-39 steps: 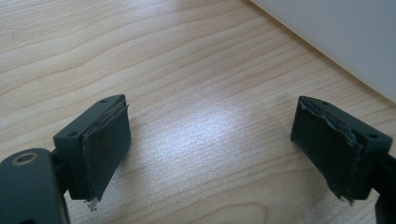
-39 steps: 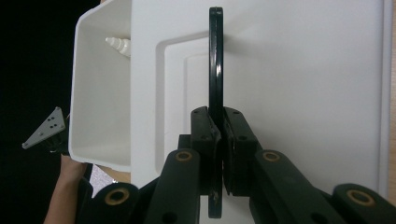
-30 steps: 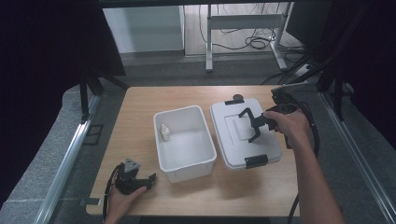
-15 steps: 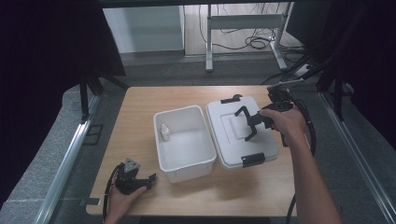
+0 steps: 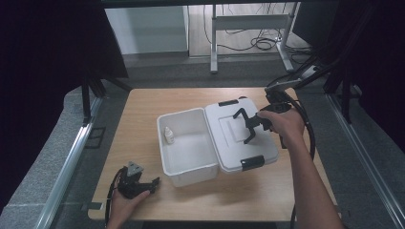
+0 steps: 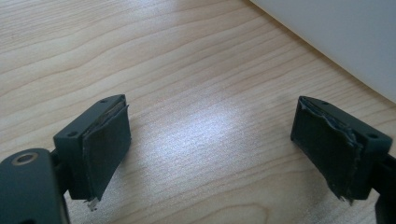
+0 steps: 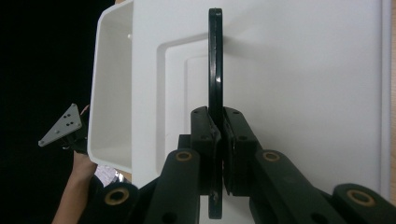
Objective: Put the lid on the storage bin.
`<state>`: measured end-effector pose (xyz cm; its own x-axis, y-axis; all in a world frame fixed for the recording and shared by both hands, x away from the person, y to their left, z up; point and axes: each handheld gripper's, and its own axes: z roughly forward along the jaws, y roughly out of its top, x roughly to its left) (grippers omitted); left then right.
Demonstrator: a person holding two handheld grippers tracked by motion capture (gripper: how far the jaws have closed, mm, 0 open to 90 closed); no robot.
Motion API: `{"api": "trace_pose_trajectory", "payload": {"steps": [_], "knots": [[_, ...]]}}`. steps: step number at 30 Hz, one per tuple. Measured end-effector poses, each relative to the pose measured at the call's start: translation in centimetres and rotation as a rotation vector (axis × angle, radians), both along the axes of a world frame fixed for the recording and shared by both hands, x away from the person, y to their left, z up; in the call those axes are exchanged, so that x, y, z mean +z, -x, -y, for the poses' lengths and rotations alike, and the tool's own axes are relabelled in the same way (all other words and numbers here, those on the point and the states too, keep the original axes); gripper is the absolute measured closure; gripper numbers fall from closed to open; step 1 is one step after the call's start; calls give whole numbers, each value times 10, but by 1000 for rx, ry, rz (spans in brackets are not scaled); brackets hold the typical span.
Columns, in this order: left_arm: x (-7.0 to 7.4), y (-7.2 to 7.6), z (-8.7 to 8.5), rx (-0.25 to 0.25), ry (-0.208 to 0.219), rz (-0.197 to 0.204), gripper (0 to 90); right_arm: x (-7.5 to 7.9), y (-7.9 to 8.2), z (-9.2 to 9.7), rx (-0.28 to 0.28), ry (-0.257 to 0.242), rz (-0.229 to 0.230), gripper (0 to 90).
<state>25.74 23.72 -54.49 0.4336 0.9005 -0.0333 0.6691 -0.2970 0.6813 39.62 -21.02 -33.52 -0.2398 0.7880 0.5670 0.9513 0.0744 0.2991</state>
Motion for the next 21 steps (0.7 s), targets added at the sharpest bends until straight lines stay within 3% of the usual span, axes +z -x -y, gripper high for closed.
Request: {"api": "trace_pose_trajectory", "payload": {"steps": [11,21], "knots": [[0,0,0,-1,-1,0,118,1,-3,-18,27,-23,-3,845],[0,0,0,-4,-3,-1,118,1,0,-27,12,-20,-12,844]]}}
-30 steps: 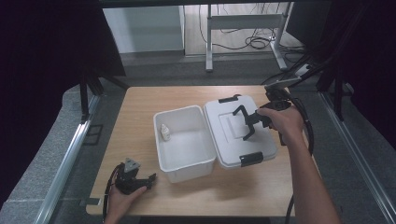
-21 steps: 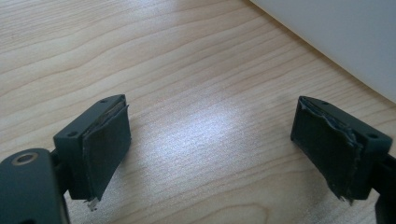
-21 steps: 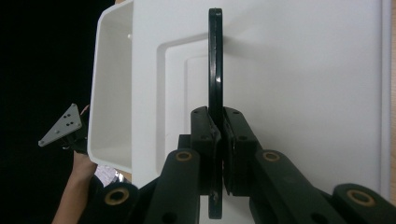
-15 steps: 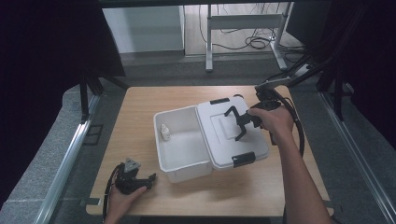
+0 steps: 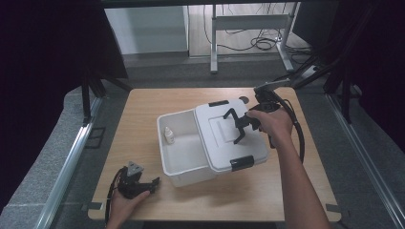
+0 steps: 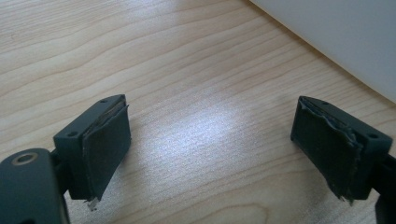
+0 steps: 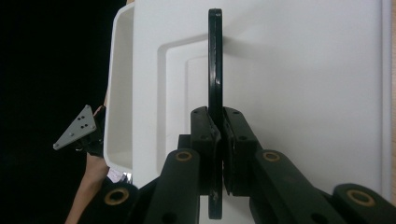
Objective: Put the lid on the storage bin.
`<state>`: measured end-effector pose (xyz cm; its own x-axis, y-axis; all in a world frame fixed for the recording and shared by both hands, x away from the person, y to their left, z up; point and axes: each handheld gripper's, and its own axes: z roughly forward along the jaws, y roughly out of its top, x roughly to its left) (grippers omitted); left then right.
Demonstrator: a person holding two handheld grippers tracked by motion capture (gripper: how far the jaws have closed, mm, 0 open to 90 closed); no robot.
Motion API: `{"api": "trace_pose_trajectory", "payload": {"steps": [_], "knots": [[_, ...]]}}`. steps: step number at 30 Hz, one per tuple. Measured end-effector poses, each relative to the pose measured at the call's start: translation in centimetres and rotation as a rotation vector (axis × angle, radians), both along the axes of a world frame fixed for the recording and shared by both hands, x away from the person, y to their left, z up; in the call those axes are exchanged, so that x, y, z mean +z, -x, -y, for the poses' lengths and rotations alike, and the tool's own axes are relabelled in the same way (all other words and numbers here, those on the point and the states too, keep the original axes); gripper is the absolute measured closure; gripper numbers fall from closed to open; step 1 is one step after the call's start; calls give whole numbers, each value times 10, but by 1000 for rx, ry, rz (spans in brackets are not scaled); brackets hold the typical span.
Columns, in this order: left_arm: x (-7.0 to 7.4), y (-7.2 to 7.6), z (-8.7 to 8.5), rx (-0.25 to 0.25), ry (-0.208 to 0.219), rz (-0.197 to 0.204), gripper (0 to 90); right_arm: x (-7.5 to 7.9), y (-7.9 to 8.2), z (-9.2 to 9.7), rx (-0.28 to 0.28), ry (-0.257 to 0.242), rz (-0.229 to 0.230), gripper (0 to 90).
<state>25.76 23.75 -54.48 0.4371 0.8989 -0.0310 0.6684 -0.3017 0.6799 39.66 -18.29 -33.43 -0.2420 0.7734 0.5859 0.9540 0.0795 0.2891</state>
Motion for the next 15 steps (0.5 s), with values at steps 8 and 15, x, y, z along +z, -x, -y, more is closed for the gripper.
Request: {"api": "trace_pose_trajectory", "payload": {"steps": [8,15], "knots": [[0,0,0,-1,0,0,119,0,1,-11,-2,-6,-3,845],[0,0,0,-1,0,0,119,-5,3,-23,10,-5,-19,845]]}}
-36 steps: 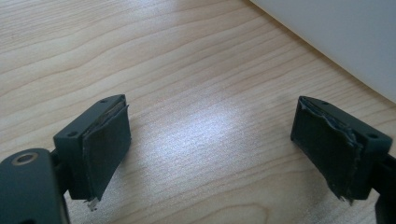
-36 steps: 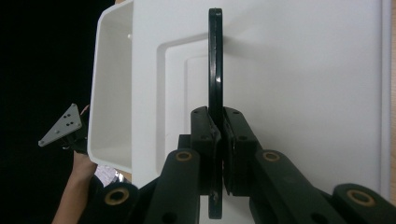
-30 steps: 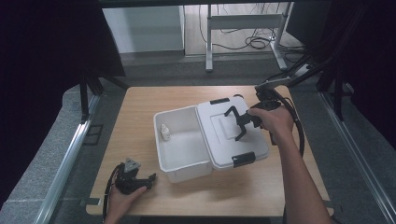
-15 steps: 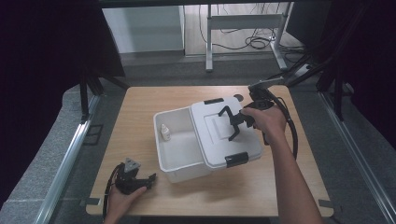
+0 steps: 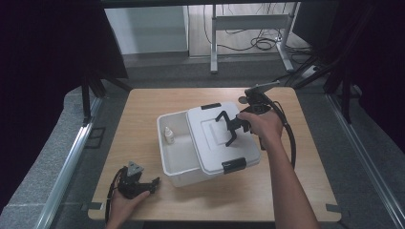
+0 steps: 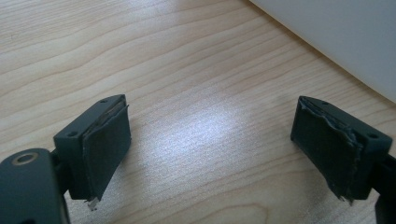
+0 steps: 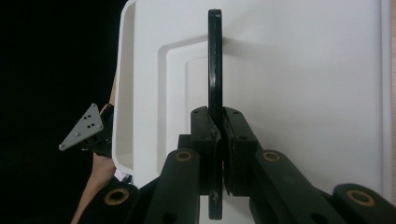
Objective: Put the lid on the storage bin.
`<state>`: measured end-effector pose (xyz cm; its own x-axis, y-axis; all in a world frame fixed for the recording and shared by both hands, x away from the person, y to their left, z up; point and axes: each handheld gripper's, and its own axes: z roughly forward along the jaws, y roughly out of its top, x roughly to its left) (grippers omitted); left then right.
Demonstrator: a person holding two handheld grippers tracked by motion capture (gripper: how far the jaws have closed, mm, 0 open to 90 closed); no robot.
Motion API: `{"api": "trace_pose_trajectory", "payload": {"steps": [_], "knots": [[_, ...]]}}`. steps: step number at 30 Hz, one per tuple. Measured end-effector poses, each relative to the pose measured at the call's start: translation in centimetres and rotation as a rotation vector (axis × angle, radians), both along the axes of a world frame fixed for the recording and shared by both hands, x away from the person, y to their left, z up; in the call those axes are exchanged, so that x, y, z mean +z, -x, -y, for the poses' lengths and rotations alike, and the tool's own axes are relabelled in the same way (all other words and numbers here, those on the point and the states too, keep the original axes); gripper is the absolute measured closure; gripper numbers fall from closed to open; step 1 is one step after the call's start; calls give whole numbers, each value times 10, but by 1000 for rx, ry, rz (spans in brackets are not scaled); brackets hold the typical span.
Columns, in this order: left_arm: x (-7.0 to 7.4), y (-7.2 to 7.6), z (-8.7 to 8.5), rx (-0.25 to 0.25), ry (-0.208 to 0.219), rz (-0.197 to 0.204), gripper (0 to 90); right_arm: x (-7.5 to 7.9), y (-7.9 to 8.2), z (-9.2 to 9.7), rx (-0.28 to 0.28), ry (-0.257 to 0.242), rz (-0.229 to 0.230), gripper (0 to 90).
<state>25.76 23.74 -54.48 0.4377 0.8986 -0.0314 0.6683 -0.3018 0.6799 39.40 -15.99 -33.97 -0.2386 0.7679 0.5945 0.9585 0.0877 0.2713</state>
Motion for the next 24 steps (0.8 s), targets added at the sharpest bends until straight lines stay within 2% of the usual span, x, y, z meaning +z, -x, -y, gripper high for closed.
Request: {"api": "trace_pose_trajectory", "payload": {"steps": [9,21,24], "knots": [[0,0,0,1,2,1,119,0,4,-22,-2,5,-5,845],[0,0,0,1,3,2,119,9,6,-43,-23,8,-12,845],[0,0,0,2,3,3,120,9,6,-51,-31,13,-29,844]]}}
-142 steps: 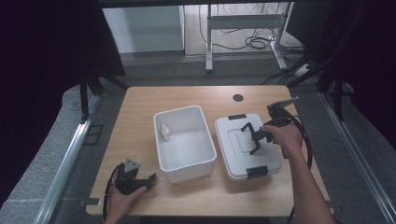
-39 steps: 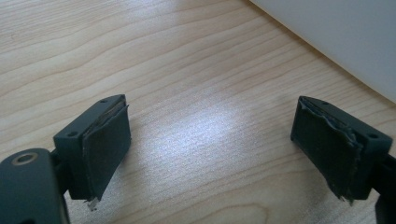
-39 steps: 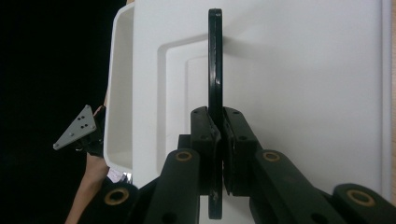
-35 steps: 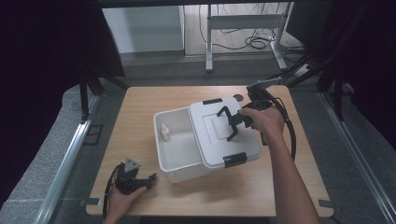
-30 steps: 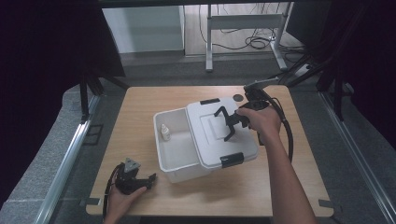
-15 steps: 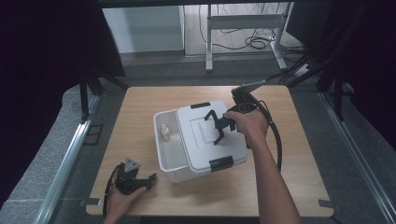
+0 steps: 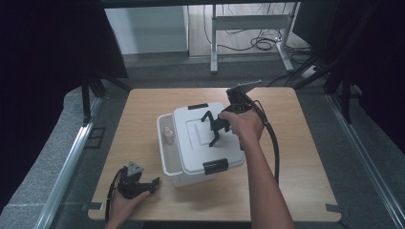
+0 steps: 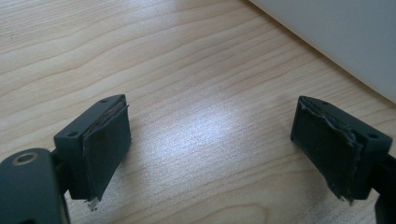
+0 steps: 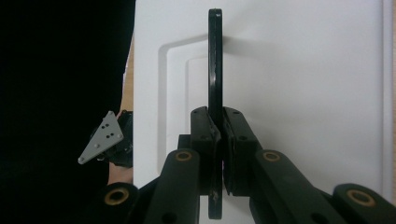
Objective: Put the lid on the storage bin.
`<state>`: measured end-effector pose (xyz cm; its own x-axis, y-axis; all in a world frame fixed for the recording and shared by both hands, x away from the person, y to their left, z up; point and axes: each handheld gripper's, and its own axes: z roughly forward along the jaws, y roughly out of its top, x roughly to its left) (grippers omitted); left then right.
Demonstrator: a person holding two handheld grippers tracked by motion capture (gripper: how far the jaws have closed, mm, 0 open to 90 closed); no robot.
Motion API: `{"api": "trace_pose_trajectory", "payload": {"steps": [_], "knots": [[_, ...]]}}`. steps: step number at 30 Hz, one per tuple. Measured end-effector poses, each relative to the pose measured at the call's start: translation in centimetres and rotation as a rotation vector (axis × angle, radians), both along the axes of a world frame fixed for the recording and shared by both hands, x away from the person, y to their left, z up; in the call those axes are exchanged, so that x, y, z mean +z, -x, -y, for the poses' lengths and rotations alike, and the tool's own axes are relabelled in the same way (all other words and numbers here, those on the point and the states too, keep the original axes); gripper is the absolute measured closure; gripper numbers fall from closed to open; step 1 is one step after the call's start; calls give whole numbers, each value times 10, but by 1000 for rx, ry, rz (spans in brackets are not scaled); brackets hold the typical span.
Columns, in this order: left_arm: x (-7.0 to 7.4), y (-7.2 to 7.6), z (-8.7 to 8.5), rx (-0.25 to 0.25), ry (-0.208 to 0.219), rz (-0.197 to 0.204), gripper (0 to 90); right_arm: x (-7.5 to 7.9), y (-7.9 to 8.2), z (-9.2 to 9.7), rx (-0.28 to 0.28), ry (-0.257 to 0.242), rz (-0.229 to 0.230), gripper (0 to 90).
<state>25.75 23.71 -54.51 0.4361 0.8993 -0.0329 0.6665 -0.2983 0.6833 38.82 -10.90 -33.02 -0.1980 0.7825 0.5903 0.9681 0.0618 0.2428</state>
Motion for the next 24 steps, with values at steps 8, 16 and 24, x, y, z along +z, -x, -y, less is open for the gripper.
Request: {"api": "trace_pose_trajectory", "payload": {"steps": [8,16,24], "knots": [[0,0,0,0,-1,0,122,2,-2,-24,13,-10,1,844],[0,0,0,-1,0,0,121,-4,-7,-37,11,-7,-19,845],[0,0,0,-4,0,-1,120,-7,-9,-48,10,-2,-33,844]]}}
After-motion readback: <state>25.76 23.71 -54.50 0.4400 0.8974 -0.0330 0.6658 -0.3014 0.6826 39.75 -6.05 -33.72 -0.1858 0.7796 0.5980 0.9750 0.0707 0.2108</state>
